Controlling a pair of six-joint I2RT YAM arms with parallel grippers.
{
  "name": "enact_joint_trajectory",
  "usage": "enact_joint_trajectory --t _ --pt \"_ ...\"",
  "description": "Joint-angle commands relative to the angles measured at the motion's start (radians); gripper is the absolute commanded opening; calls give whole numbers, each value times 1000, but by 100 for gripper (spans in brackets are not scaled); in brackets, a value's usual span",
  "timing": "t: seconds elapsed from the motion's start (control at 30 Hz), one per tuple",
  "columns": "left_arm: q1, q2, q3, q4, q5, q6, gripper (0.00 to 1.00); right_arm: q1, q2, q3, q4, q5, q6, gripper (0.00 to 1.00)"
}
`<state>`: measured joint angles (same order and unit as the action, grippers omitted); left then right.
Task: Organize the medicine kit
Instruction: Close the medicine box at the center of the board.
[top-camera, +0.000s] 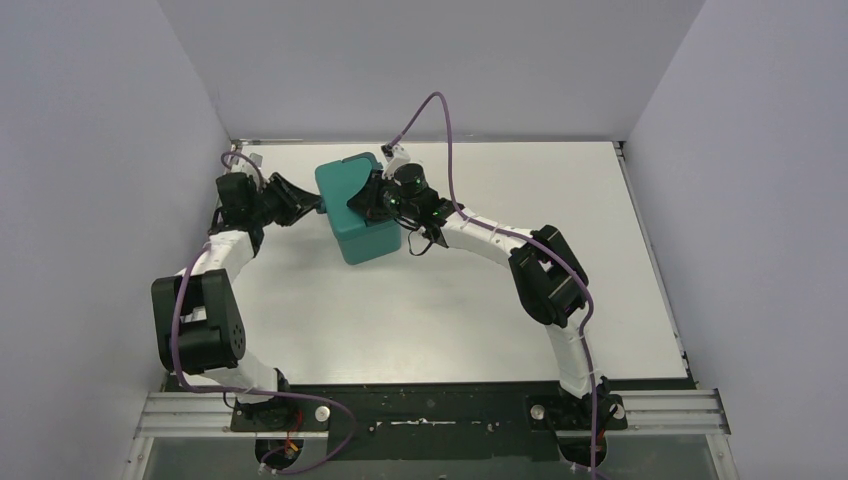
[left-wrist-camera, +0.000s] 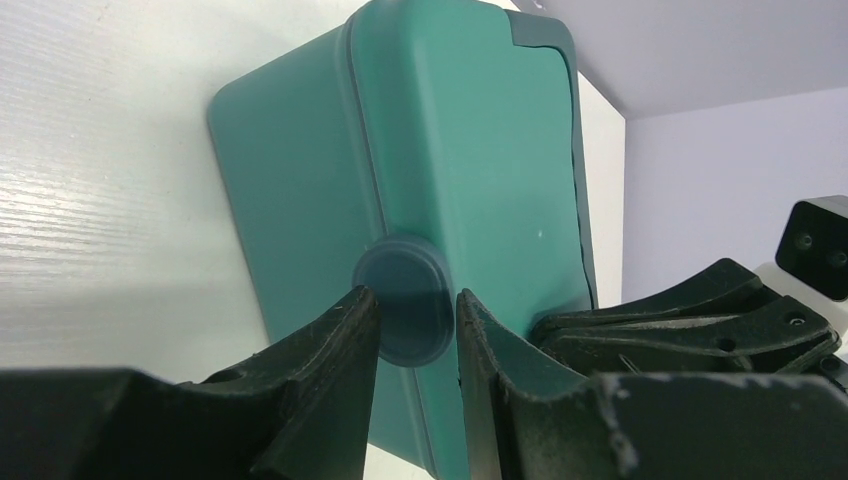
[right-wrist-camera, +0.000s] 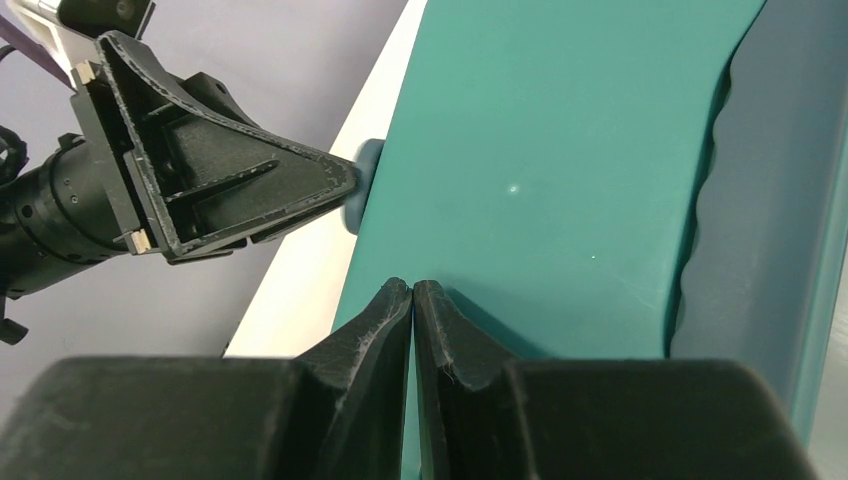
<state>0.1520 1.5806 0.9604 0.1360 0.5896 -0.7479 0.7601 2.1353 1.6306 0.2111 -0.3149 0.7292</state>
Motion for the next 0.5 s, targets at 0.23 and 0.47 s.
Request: enact_joint_trajectory --t 0.23,0.47 --pt "0 24 0 73 10 11 31 12 49 -71 -219 5 -41 10" --pt "-2 31 -15 80 3 6 30 13 53 -67 -219 2 -40 10"
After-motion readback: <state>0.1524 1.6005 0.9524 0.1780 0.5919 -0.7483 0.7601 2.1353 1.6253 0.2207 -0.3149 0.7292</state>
